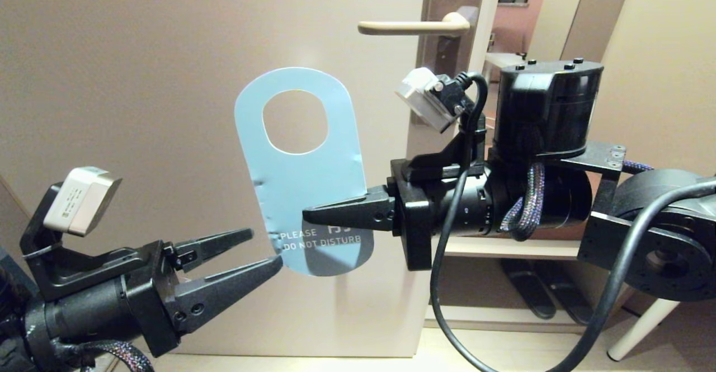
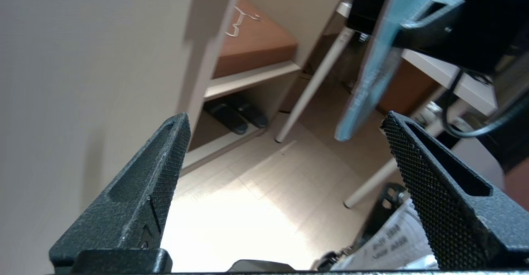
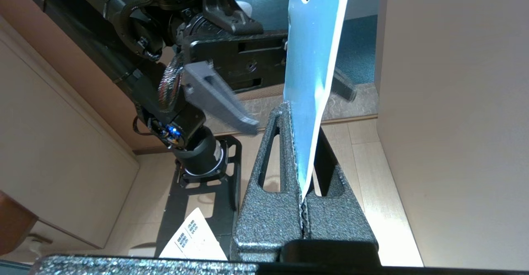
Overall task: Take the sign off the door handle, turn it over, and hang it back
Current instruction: Hand it to the other hand
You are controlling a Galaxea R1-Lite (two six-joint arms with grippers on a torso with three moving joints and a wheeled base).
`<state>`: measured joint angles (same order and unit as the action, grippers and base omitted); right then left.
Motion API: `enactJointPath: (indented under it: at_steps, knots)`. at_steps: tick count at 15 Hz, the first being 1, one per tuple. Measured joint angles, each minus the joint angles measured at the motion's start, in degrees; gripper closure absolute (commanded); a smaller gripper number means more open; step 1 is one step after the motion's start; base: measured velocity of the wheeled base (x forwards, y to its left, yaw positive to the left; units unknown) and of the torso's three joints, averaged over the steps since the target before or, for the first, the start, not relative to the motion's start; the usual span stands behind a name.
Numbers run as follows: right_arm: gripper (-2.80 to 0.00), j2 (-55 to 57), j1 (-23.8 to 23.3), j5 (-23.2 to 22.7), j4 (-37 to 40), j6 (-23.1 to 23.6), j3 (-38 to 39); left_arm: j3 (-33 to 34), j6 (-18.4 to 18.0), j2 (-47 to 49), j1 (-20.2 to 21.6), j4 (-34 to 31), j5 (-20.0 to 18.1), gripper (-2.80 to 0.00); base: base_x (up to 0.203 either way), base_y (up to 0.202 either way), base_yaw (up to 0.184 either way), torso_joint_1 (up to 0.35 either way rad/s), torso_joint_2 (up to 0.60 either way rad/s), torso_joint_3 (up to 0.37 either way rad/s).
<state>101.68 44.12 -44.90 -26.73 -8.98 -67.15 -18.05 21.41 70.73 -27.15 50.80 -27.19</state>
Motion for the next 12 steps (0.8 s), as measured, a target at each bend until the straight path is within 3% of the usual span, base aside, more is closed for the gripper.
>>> enactJointPath:
  at_steps: [12]
  knots:
    - [0.00,0.30,1.28,0.06,-0.09,-0.22,-1.86,-2.21,2.82,4.72,-3.12,3.74,-0.98,-2.80,0.000,0.000,0.000,0.000,0.00,0.000]
